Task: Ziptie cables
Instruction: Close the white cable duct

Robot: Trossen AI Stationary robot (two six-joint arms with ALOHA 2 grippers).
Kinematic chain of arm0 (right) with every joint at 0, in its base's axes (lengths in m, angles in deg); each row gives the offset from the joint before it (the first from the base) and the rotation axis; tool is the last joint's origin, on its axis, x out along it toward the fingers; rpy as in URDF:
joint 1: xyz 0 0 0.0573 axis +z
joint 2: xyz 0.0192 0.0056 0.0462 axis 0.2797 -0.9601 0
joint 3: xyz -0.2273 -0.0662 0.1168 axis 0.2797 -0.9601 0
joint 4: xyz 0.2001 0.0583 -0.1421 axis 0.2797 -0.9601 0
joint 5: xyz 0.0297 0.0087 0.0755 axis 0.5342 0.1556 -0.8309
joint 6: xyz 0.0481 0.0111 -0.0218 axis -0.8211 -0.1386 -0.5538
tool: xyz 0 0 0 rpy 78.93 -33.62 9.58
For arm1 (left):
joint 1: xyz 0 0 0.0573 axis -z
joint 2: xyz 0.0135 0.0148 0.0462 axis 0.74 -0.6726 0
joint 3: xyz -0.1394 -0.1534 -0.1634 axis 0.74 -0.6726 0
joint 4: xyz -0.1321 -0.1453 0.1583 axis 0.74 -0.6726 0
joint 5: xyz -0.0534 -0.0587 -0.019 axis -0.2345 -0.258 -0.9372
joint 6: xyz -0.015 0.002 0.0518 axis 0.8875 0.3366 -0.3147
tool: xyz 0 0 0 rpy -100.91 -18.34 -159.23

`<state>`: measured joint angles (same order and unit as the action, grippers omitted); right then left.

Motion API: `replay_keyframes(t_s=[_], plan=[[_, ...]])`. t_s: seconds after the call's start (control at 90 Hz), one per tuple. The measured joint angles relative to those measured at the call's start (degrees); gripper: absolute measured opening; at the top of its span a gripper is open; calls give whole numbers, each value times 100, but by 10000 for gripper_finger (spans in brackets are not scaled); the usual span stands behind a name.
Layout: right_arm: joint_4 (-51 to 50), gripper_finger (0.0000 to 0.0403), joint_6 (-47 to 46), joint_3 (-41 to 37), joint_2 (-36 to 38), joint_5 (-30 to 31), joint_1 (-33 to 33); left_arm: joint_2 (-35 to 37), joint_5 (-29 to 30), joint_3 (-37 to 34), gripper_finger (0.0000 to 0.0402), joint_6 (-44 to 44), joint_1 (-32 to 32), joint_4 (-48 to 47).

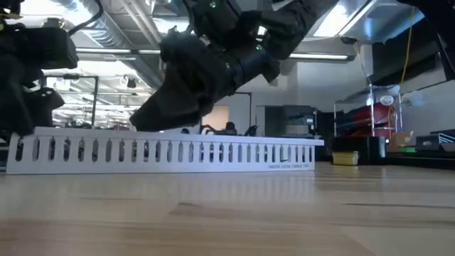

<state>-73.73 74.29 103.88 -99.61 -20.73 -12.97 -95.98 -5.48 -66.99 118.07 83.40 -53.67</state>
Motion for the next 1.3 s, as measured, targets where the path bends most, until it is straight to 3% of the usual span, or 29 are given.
replay_keyframes(t_s=[0.189,0.378,0.511,0.7,0.9,1.144,1.3], plan=[[-245,252,139,-29,181,-27,-137,-2,-16,2,235,126,-56,11],[-649,307,431,-25,528,315,-284,-2,-131,4,235,132,-278,8],[-1237,326,669,-33,725,248,-416,-2,-226,4,257,96,-469,-26],[-2008,324,1105,-28,950,104,-573,-2,-345,4,298,-255,-670,-38],[-2141,320,1145,-31,952,-452,-765,28,-377,5,305,-247,-691,-75],[-1867,319,1182,-31,952,-459,-862,35,-391,107,305,-205,-697,-251],[-1766,319,1343,-33,952,74,-859,35,-356,107,306,-205,-696,-250]])
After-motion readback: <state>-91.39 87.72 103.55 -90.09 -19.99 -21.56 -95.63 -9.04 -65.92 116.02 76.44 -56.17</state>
